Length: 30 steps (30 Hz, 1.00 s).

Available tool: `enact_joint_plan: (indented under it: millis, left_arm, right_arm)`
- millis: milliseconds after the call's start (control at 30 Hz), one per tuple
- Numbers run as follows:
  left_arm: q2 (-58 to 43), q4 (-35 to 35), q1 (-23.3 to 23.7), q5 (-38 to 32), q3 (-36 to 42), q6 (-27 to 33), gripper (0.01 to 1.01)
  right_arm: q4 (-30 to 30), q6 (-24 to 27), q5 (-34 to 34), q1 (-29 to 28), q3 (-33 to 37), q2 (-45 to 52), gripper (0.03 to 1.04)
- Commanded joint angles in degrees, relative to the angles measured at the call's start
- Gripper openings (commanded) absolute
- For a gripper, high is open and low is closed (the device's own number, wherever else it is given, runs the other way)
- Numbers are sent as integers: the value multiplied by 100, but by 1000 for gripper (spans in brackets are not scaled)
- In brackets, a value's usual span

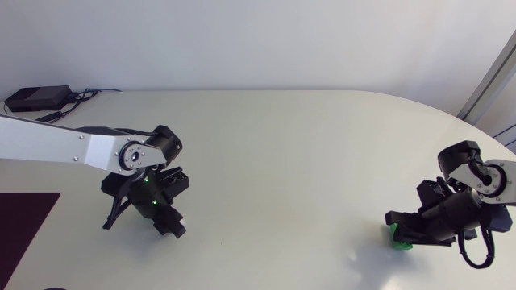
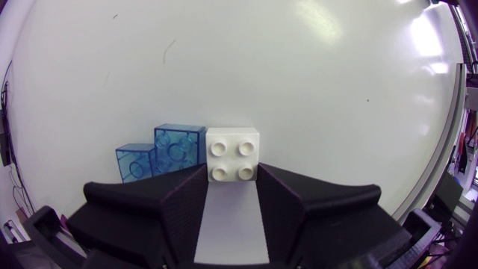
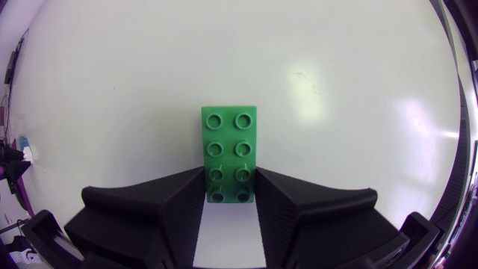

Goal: Sort duplo bricks by size, large to the right and small to the left

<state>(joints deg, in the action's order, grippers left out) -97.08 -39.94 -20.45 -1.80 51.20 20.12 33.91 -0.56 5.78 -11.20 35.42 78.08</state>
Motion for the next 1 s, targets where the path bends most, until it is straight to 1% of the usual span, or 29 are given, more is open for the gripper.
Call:
enact_joint_plan:
  millis: [0, 67, 100, 267, 500, 567, 633, 733, 900, 967]
  left_arm:
    - [-92, 39, 50, -66, 22, 89, 385]
    - [-83, 30, 50, -75, 30, 89, 387]
    - [-83, 30, 50, -75, 30, 80, 410]
    - [-74, 13, 41, -75, 30, 53, 605]
    - [-127, 39, 129, -75, 92, 62, 923]
    - [-127, 57, 190, -75, 127, 80, 966]
    - [-92, 66, 234, -75, 153, 80, 977]
    - [31, 92, 278, -66, 162, 71, 977]
    - [312, 101, 384, -48, 276, 36, 977]
    - [453, 74, 436, -48, 400, -34, 977]
  right_arm:
    - [37, 29, -16, 65, 246, 190, 346]
    - [54, 3, -16, 127, 413, 304, 346]
    - [45, -23, -16, 189, 501, 392, 346]
    - [-16, -199, -42, 364, 923, 937, 346]
    - [-297, -243, -191, 461, 1002, 1420, 346]
    - [-306, -243, -218, 461, 1046, 1490, 346]
    - [-324, -252, -306, 496, 1055, 1499, 354]
    - [-324, -261, -350, 514, 1046, 1464, 451]
    - [-526, -261, -473, 566, 1020, 1446, 477]
    - [-640, -261, -525, 593, 984, 1446, 582]
